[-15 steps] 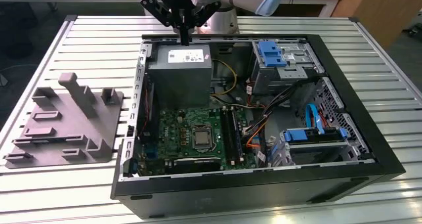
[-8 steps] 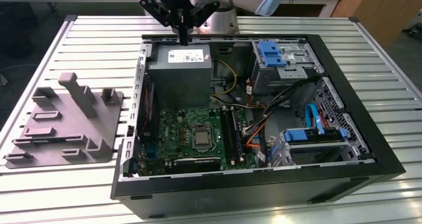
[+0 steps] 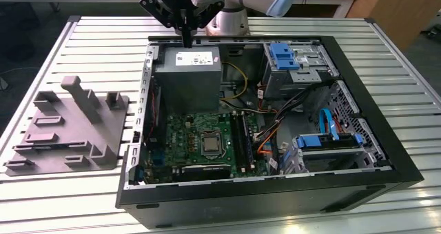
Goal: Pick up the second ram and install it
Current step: 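Reach for the second ram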
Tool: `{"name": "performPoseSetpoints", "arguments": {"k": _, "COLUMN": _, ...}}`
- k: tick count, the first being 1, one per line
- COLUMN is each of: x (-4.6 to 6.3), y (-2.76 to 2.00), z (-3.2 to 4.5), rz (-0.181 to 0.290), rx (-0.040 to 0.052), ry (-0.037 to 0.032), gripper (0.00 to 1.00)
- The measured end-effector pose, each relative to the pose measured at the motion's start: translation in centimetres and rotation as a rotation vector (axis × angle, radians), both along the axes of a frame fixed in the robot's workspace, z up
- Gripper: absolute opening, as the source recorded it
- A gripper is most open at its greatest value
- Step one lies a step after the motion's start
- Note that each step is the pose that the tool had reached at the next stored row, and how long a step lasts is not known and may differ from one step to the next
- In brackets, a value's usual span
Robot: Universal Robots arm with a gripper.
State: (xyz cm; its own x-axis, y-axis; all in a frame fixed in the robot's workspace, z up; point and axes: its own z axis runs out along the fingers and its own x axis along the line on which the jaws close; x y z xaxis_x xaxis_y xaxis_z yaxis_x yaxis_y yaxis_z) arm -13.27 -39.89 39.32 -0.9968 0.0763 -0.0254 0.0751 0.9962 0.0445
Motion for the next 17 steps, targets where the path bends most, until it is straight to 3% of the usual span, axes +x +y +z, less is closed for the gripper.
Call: {"name": "performPoseSetpoints", "arguments": {"k": 17, "x": -2.2, "y": 0.02, "z": 0.0, "rz": 0.0, "rx": 0.0, "ry": -0.003, "gripper": 0.11}}
